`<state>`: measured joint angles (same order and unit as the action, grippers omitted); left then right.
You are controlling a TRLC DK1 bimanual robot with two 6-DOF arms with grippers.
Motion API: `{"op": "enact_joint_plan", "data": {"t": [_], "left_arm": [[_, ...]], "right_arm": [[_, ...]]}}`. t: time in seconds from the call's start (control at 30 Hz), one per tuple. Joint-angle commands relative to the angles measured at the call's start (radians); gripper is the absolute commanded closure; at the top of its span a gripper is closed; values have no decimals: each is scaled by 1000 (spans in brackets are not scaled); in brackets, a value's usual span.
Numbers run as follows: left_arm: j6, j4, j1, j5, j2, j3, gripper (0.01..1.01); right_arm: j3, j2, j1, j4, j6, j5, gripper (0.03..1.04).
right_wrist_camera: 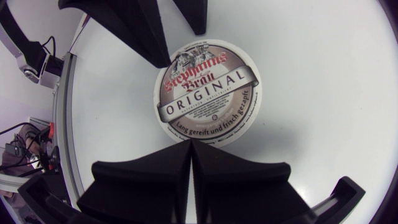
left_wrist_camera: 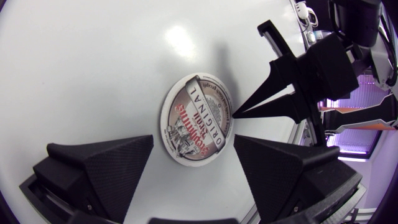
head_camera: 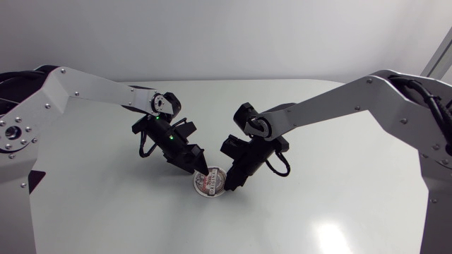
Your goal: Turn the coaster over.
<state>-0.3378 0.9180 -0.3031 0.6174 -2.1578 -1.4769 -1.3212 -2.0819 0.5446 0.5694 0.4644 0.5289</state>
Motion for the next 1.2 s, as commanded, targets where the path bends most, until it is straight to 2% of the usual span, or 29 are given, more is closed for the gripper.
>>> {"op": "enact_joint_plan", "data": {"t": [0.0,0.27,0.47,0.7,0.77,0.87,0.9,1.07,1.17], "left_arm": [[37,-4,4,-22,-10,23,120],[82,19,-34,-64,-34,44,164],[68,68,-67,25,-45,46,179],[39,67,-53,137,-39,35,233],[39,56,-53,157,-40,32,364],[49,32,-50,171,-39,27,674],[56,18,-44,180,-34,27,739],[59,-62,-39,185,13,78,818],[69,-113,-33,185,36,106,907]], "right_arm": [[16,-64,11,10,-9,-15,1018],[27,-56,9,4,-9,-13,1018],[36,-53,11,-2,-9,-10,1018],[40,-50,11,-3,-7,-10,1018],[39,-50,11,-3,-7,-10,1018],[39,-50,11,-3,-7,-10,1018],[40,-47,11,-3,-7,-10,1018],[51,-37,8,-8,-7,-1,1018],[57,-30,6,-14,-7,3,1018]]}}
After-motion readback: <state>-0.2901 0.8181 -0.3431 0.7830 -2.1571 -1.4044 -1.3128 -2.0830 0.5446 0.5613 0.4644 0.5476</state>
